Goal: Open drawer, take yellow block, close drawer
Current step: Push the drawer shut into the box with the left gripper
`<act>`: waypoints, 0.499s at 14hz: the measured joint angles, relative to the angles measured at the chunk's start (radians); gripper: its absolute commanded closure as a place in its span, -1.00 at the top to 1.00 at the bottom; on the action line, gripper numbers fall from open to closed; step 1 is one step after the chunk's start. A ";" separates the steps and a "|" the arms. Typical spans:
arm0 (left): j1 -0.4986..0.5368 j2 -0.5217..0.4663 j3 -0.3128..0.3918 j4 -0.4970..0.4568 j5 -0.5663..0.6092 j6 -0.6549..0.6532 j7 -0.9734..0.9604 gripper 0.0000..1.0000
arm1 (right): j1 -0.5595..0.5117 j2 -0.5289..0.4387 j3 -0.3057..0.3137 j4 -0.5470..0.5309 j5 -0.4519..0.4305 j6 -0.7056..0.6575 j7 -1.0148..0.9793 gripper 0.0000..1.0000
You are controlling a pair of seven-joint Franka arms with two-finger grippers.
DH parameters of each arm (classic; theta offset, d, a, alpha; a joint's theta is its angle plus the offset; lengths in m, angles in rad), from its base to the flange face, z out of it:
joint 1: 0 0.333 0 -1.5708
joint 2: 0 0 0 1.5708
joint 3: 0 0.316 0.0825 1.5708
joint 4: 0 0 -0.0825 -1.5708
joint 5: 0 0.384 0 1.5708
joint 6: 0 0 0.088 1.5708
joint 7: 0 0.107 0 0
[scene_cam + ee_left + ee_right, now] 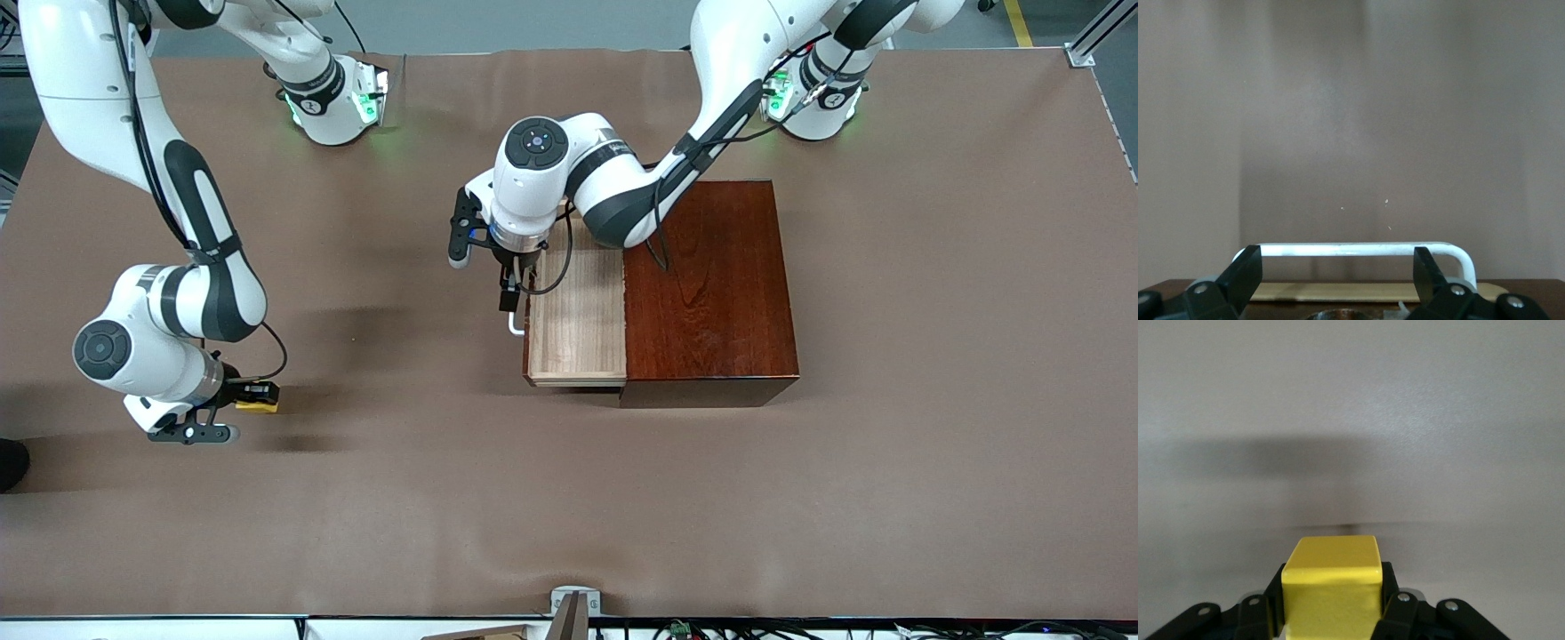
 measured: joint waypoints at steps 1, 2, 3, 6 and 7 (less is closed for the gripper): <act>0.000 0.000 0.010 0.001 0.001 -0.001 0.000 1.00 | -0.004 0.007 0.000 -0.001 0.002 0.009 0.002 -0.41; 0.000 0.000 0.021 0.001 0.001 -0.007 0.000 1.00 | -0.006 0.014 0.000 -0.001 0.006 0.020 0.003 -0.38; 0.002 0.000 0.029 0.004 0.001 -0.017 0.000 1.00 | -0.008 0.019 0.000 -0.002 0.011 0.028 0.003 -0.32; 0.001 0.000 0.034 0.014 0.001 -0.039 0.000 1.00 | -0.008 0.021 0.001 -0.002 0.013 0.031 0.004 0.54; 0.001 0.000 0.035 0.014 0.001 -0.039 0.000 1.00 | -0.008 0.022 0.001 -0.003 0.013 0.031 0.004 1.00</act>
